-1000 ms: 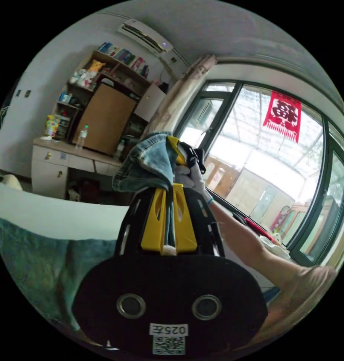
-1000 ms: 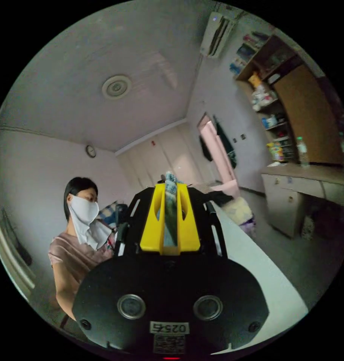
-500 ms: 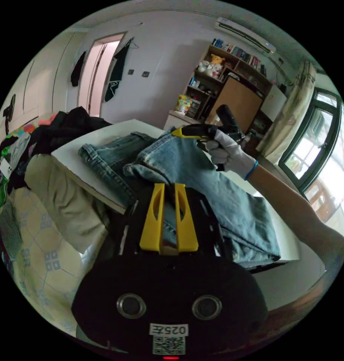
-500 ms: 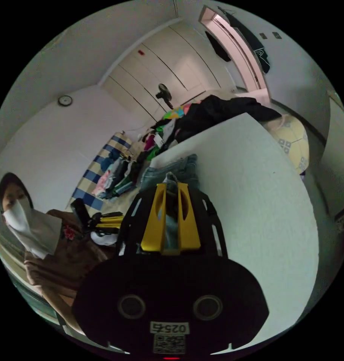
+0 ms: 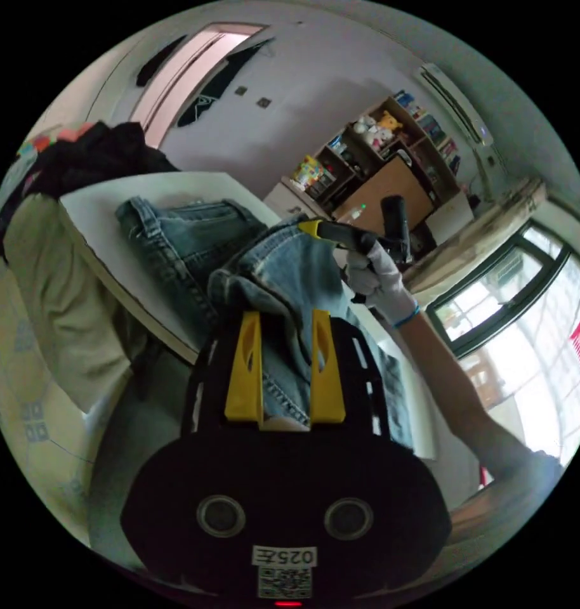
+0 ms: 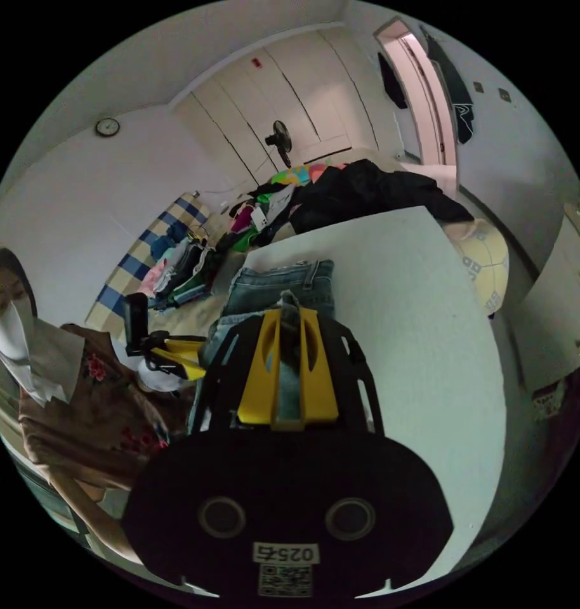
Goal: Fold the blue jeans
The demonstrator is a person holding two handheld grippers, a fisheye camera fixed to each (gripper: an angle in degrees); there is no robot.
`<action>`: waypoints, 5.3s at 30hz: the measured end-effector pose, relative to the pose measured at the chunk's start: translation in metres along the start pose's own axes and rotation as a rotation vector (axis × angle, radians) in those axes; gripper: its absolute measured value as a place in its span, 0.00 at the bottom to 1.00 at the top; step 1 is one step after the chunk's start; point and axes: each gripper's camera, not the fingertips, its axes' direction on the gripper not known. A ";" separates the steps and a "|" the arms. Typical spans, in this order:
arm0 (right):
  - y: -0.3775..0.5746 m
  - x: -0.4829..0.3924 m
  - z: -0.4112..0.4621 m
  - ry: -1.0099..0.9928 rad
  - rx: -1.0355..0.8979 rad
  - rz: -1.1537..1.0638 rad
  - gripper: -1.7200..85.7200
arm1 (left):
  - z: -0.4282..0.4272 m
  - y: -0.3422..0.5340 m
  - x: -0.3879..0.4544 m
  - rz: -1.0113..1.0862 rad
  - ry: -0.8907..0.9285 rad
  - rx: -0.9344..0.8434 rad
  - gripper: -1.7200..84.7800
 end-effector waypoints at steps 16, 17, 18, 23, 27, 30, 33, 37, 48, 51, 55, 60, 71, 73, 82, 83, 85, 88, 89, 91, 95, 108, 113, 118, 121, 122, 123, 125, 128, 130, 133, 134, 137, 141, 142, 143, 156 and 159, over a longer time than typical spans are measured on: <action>0.051 0.002 -0.100 -0.116 0.371 0.058 0.17 | -0.060 0.041 -0.001 0.173 -0.362 0.230 0.06; 0.069 -0.006 -0.123 -0.096 0.425 0.054 0.20 | -0.071 0.054 0.006 0.277 -0.329 0.257 0.07; 0.079 -0.013 -0.135 -0.085 0.456 0.046 0.23 | -0.075 0.061 0.012 0.349 -0.292 0.257 0.07; 0.189 -0.068 -0.195 0.095 0.443 0.175 0.32 | -0.061 0.141 0.079 0.698 0.204 0.028 0.12; 0.282 -0.078 -0.218 0.278 0.373 0.414 0.30 | -0.029 0.206 0.133 0.847 0.345 -0.019 0.13; 0.368 -0.072 -0.242 0.303 0.434 0.677 0.29 | -0.002 0.252 0.169 0.982 0.391 -0.095 0.14; 0.439 -0.070 -0.255 0.229 0.573 0.848 0.29 | 0.017 0.297 0.189 1.171 0.302 -0.095 0.14; 0.470 -0.073 -0.252 0.116 0.669 0.886 0.29 | 0.039 0.315 0.195 1.237 0.191 -0.155 0.14; 0.440 -0.070 -0.234 0.339 0.526 0.938 0.08 | 0.039 0.350 0.213 1.380 -0.094 -0.121 0.10; 0.471 -0.071 -0.246 0.197 0.619 0.938 0.06 | 0.020 0.321 0.215 1.256 0.055 -0.142 0.03; 0.521 -0.103 -0.281 0.174 0.800 0.930 0.06 | 0.021 0.266 0.239 1.115 0.368 -0.264 0.01; 0.588 -0.157 -0.311 0.014 1.127 0.861 0.05 | 0.007 0.195 0.248 0.869 0.753 -0.288 0.01; 0.298 -0.129 -0.236 -0.075 0.960 0.487 0.07 | -0.108 -0.005 0.087 0.447 0.592 0.121 0.01; 0.249 -0.096 -0.192 0.024 0.837 0.562 0.08 | -0.102 -0.028 0.042 0.313 0.413 0.129 0.01; 0.205 -0.020 -0.089 -0.069 0.621 0.656 0.10 | -0.059 -0.046 -0.043 0.052 0.182 0.053 0.02; 0.209 -0.032 -0.098 -0.072 0.657 0.610 0.11 | -0.071 -0.046 -0.035 0.070 0.099 0.102 0.02; 0.215 -0.061 -0.116 0.041 0.711 0.536 0.12 | -0.096 -0.047 -0.021 0.094 -0.019 0.193 0.02; 0.207 -0.120 -0.128 0.349 0.669 0.413 0.08 | -0.116 -0.058 0.020 0.222 0.051 0.186 0.02; 0.193 -0.137 -0.120 0.424 0.631 0.366 0.03 | -0.107 -0.064 0.045 0.291 0.119 0.114 0.02; 0.157 -0.148 -0.096 0.449 0.520 0.283 0.02 | -0.081 -0.068 0.082 0.369 0.120 0.028 0.02; 0.066 -0.118 0.015 0.553 0.095 0.289 0.01 | 0.003 -0.065 0.113 0.398 -0.239 -0.197 0.01; 0.192 -0.231 0.001 0.485 0.352 0.467 0.01 | -0.032 -0.055 0.135 0.465 0.132 -0.197 0.01; 0.264 -0.244 0.046 0.551 0.391 0.584 0.01 | 0.018 -0.033 0.135 0.485 0.010 -0.316 0.01; 0.249 -0.265 0.003 0.758 0.459 0.535 0.01 | -0.009 -0.014 0.168 0.548 0.098 -0.329 0.01; 0.217 -0.243 -0.014 1.031 0.318 0.541 0.01 | -0.002 0.018 0.202 0.594 0.366 -0.388 0.01; 0.207 -0.226 -0.012 1.090 0.241 0.537 0.01 | 0.011 0.033 0.214 0.613 0.327 -0.423 0.01; 0.204 -0.217 -0.010 1.089 0.205 0.527 0.01 | 0.019 0.040 0.219 0.614 0.286 -0.439 0.01; 0.204 -0.167 0.003 0.914 0.069 0.563 0.01 | 0.055 0.069 0.223 0.613 0.156 -0.533 0.01; 0.226 -0.167 -0.018 0.815 0.146 0.591 0.01 | 0.048 0.069 0.213 0.551 0.244 -0.535 0.01; 0.243 -0.197 -0.027 0.856 0.229 0.579 0.01 | 0.027 0.062 0.208 0.539 0.236 -0.491 0.01; 0.286 -0.274 -0.024 0.880 0.443 0.543 0.02 | -0.017 0.050 0.190 0.483 0.164 -0.344 0.03; 0.308 -0.300 -0.017 0.833 0.543 0.552 0.02 | -0.031 0.044 0.180 0.451 0.145 -0.301 0.05; 0.367 -0.339 0.004 0.696 0.752 0.629 0.10 | -0.058 0.024 0.150 0.326 0.105 -0.187 0.12; 0.408 -0.333 0.019 0.487 0.832 0.720 0.23 | -0.074 -0.016 0.130 0.315 -0.011 -0.072 0.14; 0.412 -0.331 0.022 0.476 0.830 0.729 0.24 | -0.070 -0.035 0.128 0.329 -0.040 -0.084 0.14; 0.412 -0.327 0.025 0.481 0.810 0.731 0.24 | -0.063 -0.053 0.125 0.342 -0.033 -0.114 0.15; 0.424 -0.279 0.004 0.399 0.663 0.758 0.11 | -0.018 -0.083 0.112 0.325 0.149 -0.500 0.09; 0.450 -0.291 -0.011 0.391 0.622 0.746 0.11 | -0.042 -0.053 0.118 0.333 0.195 -0.531 0.09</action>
